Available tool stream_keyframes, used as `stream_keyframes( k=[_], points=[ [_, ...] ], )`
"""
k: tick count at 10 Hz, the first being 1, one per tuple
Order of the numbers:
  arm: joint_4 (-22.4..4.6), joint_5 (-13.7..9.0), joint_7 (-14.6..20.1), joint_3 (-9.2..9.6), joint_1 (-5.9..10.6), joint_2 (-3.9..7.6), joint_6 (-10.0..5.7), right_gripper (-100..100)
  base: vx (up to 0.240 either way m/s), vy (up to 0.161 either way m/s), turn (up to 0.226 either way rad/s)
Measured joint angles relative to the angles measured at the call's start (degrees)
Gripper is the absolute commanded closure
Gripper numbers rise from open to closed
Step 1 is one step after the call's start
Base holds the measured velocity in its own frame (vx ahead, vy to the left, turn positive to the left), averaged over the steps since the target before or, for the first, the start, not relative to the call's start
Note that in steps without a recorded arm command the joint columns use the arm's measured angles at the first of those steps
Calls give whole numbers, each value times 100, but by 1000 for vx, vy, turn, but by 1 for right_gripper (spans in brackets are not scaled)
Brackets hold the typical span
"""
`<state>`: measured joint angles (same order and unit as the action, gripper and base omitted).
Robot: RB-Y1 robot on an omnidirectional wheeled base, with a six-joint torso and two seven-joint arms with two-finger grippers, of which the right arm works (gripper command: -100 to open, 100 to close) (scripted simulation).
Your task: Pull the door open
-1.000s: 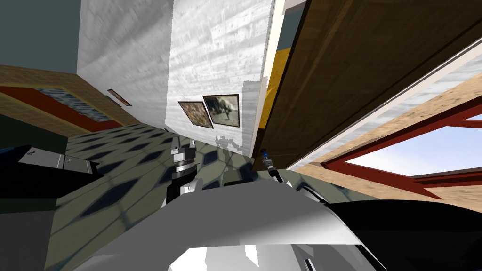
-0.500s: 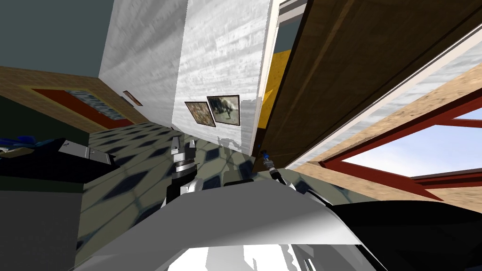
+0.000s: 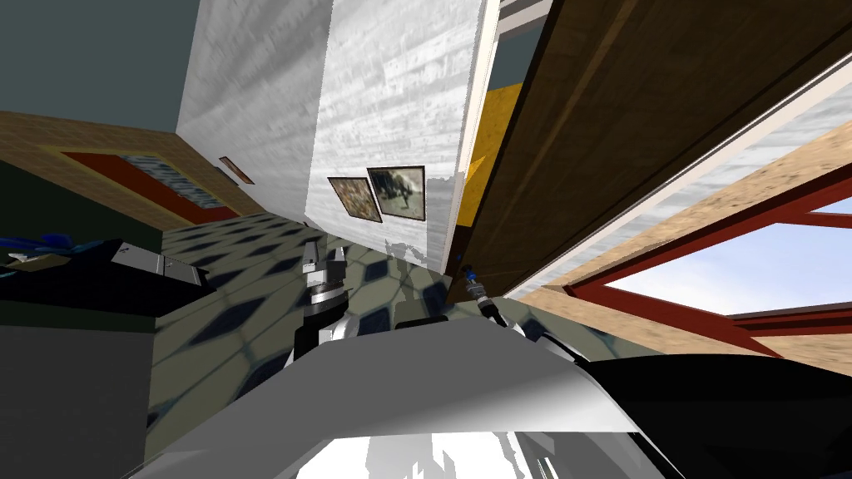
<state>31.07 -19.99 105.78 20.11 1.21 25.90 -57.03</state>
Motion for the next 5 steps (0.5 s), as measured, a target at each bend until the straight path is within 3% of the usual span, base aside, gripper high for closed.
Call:
stream_keyframes(
  k=[1, 2, 3, 4, 5],
  points=[
    [131, 11, 27, 17, -65, 50, -4, 100, -86, -35, 15],
    [-52, 37, 60, 51, 25, 11, -107, 100, -96, -45, 62],
    [-67, 62, 113, 93, -1, 47, -178, 100, -86, -27, 28],
    [279, 55, 88, 89, -187, 122, -52, 100, -41, -3, -14],
    [272, 62, 77, 100, -192, 117, -40, 100, -11, 8, -5]
  ],
)
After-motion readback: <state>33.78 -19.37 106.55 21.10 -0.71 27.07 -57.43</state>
